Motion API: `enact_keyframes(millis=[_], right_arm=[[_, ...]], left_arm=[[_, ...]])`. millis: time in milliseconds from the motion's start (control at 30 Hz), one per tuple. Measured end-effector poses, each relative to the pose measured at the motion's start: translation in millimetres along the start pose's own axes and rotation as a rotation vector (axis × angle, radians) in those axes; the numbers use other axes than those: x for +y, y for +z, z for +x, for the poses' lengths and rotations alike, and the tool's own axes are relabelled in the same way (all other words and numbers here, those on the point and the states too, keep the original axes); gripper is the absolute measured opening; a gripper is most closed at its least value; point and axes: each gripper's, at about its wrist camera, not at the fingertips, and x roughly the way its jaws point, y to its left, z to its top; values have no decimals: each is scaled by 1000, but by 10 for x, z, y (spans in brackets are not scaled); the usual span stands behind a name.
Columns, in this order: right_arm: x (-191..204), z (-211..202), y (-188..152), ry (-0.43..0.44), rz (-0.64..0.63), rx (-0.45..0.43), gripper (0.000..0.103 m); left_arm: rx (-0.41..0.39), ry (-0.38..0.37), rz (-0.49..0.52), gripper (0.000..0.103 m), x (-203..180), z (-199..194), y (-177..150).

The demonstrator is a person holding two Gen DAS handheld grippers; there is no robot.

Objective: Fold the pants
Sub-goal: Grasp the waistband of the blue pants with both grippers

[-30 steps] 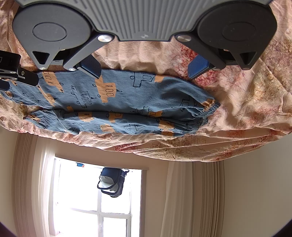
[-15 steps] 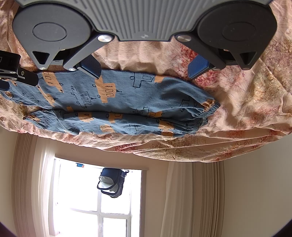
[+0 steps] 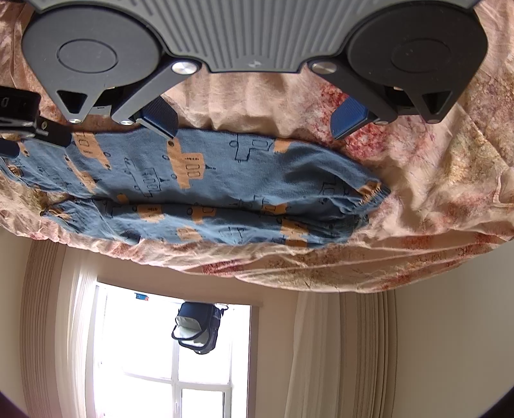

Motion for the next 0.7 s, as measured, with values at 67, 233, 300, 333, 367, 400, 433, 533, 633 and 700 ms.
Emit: enact_keyframes(millis=[67,233,300,333,367,400,433,533,633,700], right_arm=[[24,62,-3,-13,-22,49,103],[125,217,39,-54,-100,149,103],[168,271,96,-68,-137,186,103],[185,314,133,-70,-160,209,103],[200,343,170,-70,-178,224,103],[210,365,215,-71,-191,232,103],[221,379,272,-68,-204,236,103],[298,353,482,-55,-274,200,103],[388,322,743,-34,-358,150,103],[415,305,917,-12,-390,122,103]], left_arm=[[25,-7,-11,103,15,60,-16],[65,3,-64,103,103,121,1],[62,1,-95,103,155,123,43],[66,-1,-104,103,176,142,89],[71,-4,-107,103,194,163,147],[71,-3,-105,103,207,178,204],[68,1,-104,103,232,200,284],[49,8,-112,103,316,237,499],[42,5,-132,103,411,310,715],[32,-2,-141,103,464,370,858]])
